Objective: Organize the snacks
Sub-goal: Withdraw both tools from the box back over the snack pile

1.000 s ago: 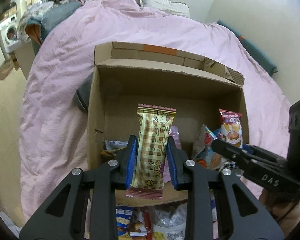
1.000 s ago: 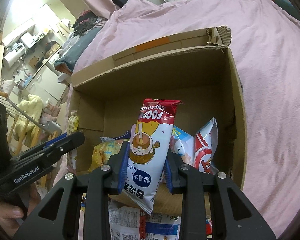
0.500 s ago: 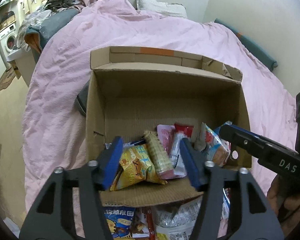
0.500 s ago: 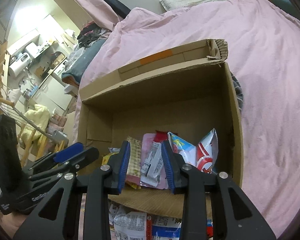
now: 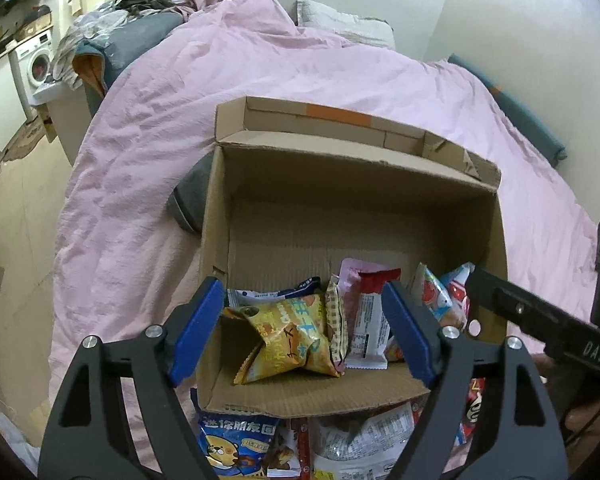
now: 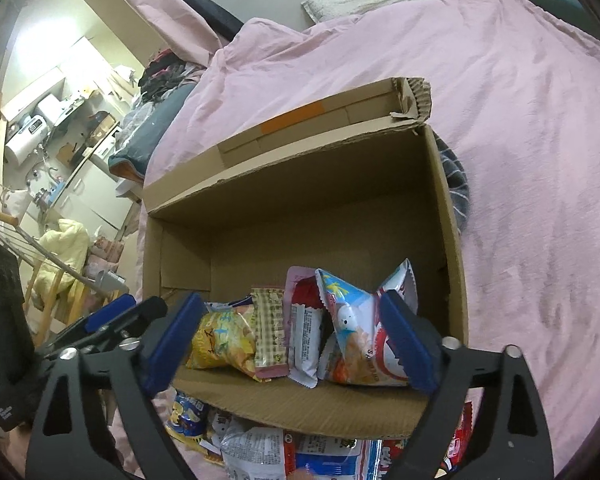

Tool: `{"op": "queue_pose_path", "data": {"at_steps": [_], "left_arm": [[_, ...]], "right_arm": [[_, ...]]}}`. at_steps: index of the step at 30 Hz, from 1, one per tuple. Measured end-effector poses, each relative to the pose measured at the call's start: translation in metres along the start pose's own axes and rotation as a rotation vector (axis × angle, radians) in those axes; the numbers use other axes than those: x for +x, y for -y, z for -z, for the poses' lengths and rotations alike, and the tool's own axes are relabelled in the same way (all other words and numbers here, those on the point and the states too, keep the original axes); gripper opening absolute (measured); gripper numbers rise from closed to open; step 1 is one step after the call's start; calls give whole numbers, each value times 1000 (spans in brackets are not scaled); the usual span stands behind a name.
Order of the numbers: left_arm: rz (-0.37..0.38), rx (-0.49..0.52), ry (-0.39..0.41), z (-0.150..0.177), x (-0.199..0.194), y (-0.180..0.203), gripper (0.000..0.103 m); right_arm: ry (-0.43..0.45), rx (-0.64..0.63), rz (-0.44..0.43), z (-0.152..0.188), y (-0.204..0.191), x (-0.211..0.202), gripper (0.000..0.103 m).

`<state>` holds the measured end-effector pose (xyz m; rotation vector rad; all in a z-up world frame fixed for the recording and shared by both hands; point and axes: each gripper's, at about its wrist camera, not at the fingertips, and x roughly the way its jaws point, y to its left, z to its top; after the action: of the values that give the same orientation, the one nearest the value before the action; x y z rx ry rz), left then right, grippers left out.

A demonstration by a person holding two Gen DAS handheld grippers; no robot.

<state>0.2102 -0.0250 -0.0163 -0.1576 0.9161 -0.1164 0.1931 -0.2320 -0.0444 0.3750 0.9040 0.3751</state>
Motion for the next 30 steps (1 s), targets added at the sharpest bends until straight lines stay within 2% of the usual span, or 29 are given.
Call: {"op": "queue_pose_path", "data": {"at_steps": [4, 9, 16, 17, 18, 19, 24, 30], "left_arm": [[22, -50, 13, -2, -6, -7, 79], [-19, -20, 31, 1, -14, -6, 79], [-41, -37, 68, 7, -29, -13, 80], [-42, -44, 67, 7, -31, -14, 82], [-44, -49, 56, 8, -32, -15, 93], [-45, -49, 45, 9, -33, -15, 99], [-17, -40, 37, 18, -43, -13, 99], [-44, 18, 24, 34, -56, -9, 99]], "right_arm": [[47, -29, 29, -1, -3, -7, 103], [74, -30, 41, 1, -5, -17, 103], [94, -31, 58, 6, -9, -33, 103], [98, -31, 59, 8, -9, -37, 103], [99, -32, 61, 11, -10, -41, 103], [98, -33, 64, 14, -10, -44, 103], [84, -38, 68, 30, -13, -58, 103], [55, -11, 92, 43, -6, -70, 103]]}}
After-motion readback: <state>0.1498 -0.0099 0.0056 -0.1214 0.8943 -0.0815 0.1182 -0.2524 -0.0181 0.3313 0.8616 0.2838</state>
